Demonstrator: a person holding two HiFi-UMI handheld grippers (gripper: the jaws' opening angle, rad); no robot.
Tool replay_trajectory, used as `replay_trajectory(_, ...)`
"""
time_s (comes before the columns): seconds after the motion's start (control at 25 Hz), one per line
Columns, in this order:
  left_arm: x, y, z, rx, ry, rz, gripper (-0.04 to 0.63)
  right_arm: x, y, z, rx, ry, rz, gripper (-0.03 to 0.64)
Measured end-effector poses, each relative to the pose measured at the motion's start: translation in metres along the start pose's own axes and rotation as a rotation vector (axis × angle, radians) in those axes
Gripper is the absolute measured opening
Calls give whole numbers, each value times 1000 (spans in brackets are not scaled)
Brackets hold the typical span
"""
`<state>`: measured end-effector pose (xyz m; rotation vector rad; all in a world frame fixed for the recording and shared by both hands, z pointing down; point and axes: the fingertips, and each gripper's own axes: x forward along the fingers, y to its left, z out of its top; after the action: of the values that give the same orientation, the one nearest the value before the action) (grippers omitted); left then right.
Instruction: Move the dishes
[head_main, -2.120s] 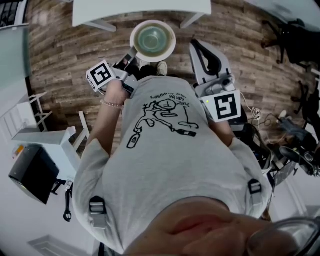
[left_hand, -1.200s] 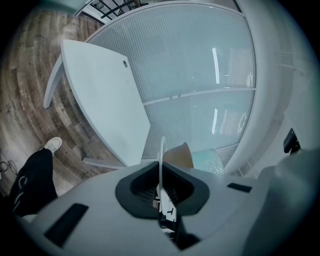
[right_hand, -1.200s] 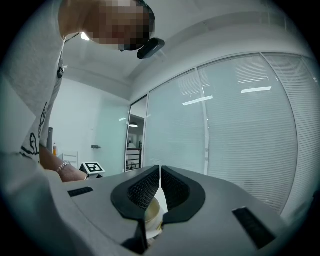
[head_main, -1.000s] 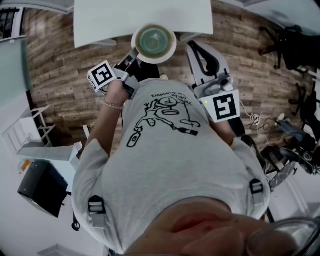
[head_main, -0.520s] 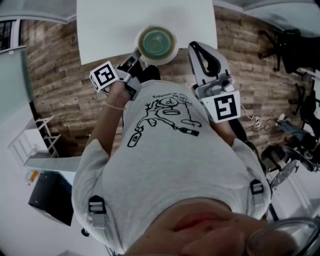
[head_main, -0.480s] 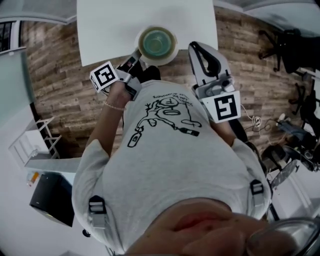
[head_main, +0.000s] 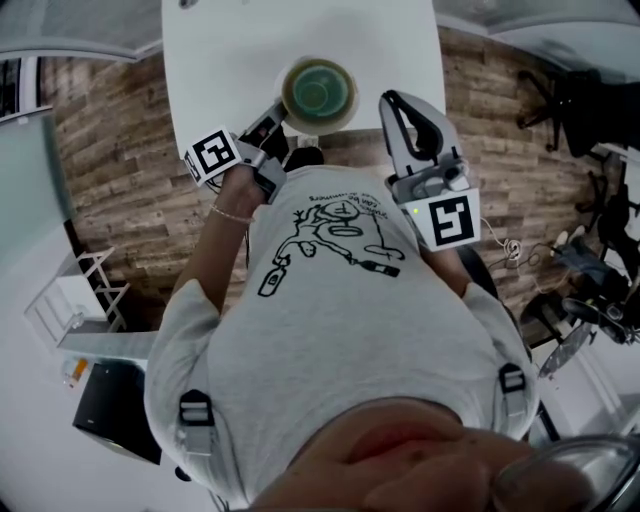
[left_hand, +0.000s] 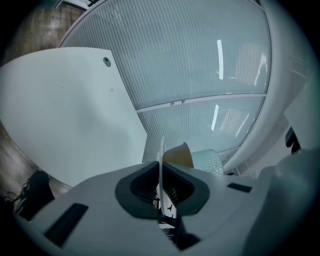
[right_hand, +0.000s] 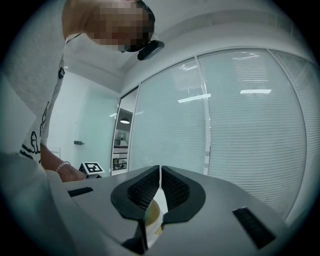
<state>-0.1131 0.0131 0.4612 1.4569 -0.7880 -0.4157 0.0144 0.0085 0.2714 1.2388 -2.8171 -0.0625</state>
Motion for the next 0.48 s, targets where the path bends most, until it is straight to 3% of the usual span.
replay_trajectory(0.48, 17, -2, 22, -11, 2, -3, 12, 20, -15, -3, 6, 7, -11, 38)
